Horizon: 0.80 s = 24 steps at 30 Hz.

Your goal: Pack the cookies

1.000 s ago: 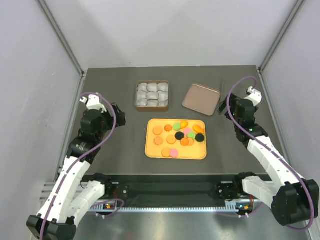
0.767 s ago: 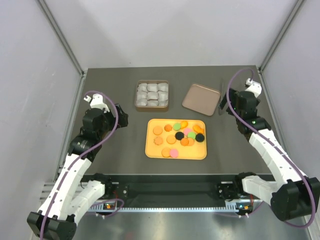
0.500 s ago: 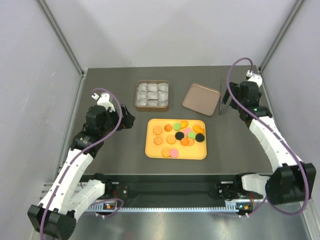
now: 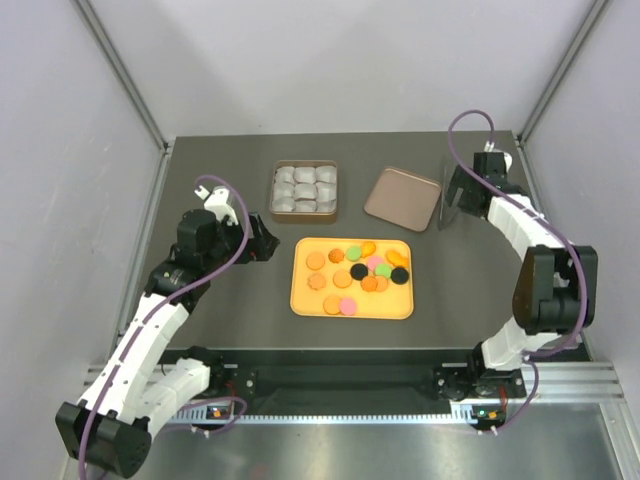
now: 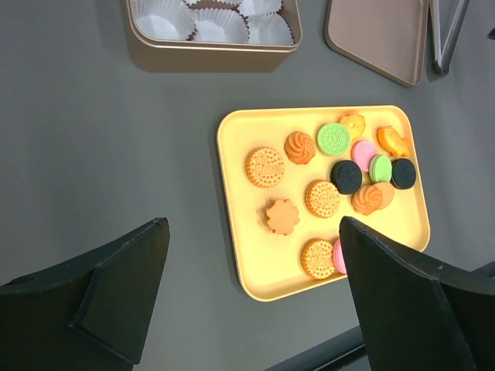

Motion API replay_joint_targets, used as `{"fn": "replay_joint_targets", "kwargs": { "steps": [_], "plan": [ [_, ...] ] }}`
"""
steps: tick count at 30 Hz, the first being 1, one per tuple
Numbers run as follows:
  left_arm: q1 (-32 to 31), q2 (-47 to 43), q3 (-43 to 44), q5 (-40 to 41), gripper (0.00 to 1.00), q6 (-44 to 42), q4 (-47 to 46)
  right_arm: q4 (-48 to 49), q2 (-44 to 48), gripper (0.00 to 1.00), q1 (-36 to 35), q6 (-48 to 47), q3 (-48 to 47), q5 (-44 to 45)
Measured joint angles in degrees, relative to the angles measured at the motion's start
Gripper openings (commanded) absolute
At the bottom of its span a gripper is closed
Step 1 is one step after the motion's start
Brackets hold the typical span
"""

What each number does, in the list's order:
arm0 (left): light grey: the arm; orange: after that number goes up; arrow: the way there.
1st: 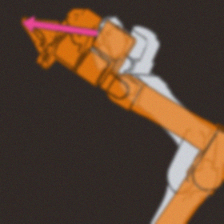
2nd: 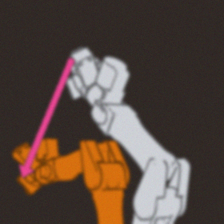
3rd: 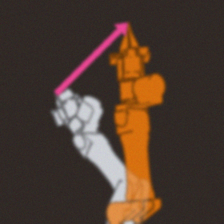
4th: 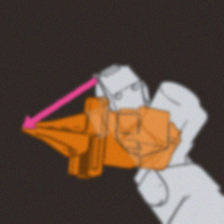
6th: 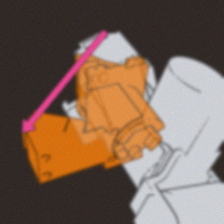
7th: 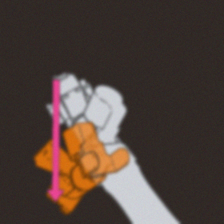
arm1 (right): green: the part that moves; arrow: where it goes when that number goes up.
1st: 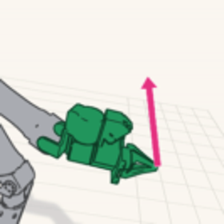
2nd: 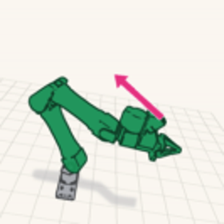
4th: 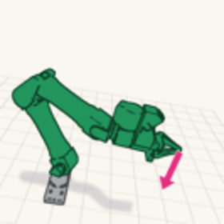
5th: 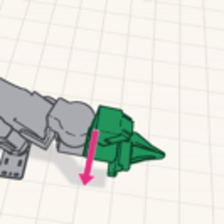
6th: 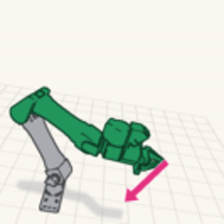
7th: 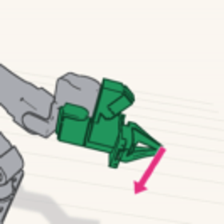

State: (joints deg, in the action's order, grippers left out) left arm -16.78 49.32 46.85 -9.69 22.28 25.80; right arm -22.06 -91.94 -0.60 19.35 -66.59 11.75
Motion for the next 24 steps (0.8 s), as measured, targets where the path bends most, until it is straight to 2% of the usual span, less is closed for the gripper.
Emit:
{"fn": "replay_joint_targets", "kwargs": {
  "steps": [7,24],
  "plan": [
    [0.0,-0.1,0.0,-0.2,0.96,0.0,0.0,0.9,-7.2,0.99,-0.5,0.4,-1.7,-1.6],
    [0.0,0.7,-0.1,-0.2,0.96,-0.1,0.0,0.9,-17.2,0.82,-2.0,0.6,-10.6,1.0]
  ]
}}
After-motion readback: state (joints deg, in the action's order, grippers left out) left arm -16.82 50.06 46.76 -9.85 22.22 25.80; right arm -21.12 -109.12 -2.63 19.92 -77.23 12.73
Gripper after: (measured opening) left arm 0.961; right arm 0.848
